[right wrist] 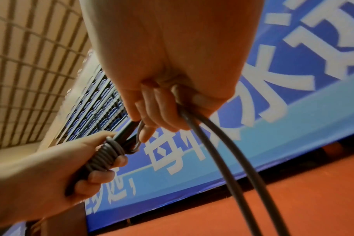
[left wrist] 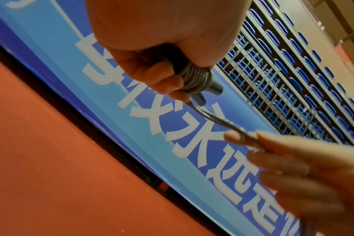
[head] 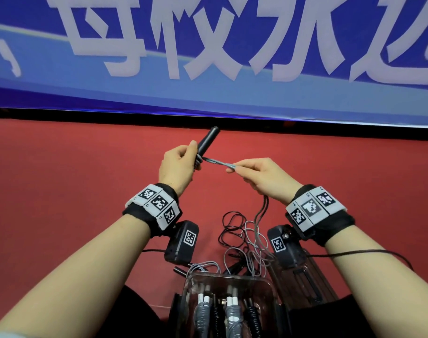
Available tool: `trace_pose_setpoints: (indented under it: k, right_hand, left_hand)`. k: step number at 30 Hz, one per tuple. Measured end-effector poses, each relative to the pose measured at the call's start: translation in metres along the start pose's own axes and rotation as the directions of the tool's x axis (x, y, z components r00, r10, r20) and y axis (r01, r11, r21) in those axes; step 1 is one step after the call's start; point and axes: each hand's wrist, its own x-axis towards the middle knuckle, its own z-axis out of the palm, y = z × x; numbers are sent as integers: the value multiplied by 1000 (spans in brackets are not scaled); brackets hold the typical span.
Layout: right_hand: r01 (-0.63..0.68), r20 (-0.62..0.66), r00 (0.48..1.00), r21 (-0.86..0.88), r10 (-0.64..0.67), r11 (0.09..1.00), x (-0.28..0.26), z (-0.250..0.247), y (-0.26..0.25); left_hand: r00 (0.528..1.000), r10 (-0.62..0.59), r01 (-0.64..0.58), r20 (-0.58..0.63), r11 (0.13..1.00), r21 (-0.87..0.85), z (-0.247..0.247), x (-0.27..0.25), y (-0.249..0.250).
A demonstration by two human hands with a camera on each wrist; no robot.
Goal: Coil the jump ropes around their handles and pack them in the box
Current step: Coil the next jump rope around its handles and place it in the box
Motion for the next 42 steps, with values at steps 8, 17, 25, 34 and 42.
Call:
trace_pose_setpoints:
  k: [8,17,25,34,42]
  right_hand:
    - [273,-58,949,-348,-311,897,-8,10,-18]
    - [206,-116,953,-429,-279,880,0,-2,-3]
    - [151,-109,975,-308,-192,939,0,-22,0]
    - [1,-35,999,15,-1,1000,3,-28,6]
    - [-166,19,986,156,165,974,3,-20,25]
  left_hand:
    - [970,226,-221,86,685,694,8,-9,-2]
    - [900,228,-435,371,533,726,12,-20,0]
    - [832,107,-407,545,784,468,10,-32,8]
    - [794,157,-304,588,939,160,9,-35,18]
    - [844,226,-275,486,961,31,8,-34,30]
